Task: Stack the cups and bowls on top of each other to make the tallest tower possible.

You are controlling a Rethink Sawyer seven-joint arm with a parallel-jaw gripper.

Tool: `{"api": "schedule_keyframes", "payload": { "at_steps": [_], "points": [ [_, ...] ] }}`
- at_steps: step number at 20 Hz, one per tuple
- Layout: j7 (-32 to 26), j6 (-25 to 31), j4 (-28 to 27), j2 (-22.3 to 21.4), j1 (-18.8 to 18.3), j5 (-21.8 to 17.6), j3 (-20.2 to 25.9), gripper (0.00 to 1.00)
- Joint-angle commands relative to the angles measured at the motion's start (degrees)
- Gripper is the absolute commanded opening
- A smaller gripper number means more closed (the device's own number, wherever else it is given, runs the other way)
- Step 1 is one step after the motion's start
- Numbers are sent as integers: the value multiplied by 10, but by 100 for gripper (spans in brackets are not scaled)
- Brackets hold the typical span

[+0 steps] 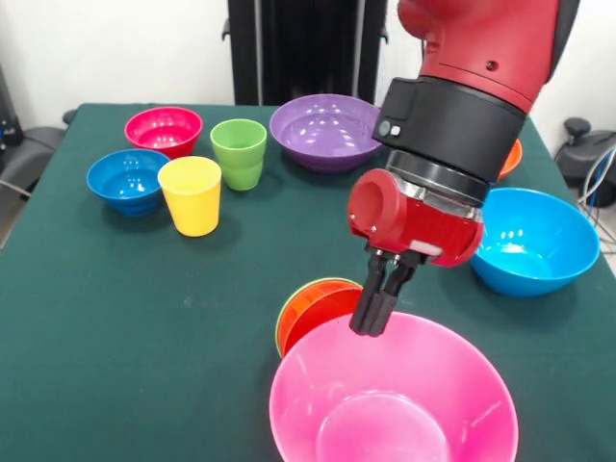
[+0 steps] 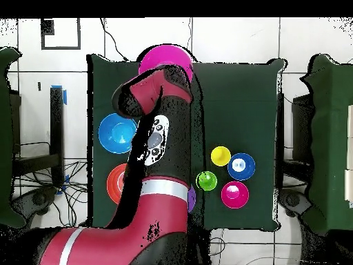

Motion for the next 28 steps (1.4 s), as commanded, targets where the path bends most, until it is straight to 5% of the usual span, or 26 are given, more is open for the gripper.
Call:
{"api": "schedule_keyframes", "payload": {
  "at_steps": [1,28],
  "points": [
    [-53,26,76,-48,-68,38,102,0],
    [-10,47,89,-35,-61,48,109,0]
  ]
}}
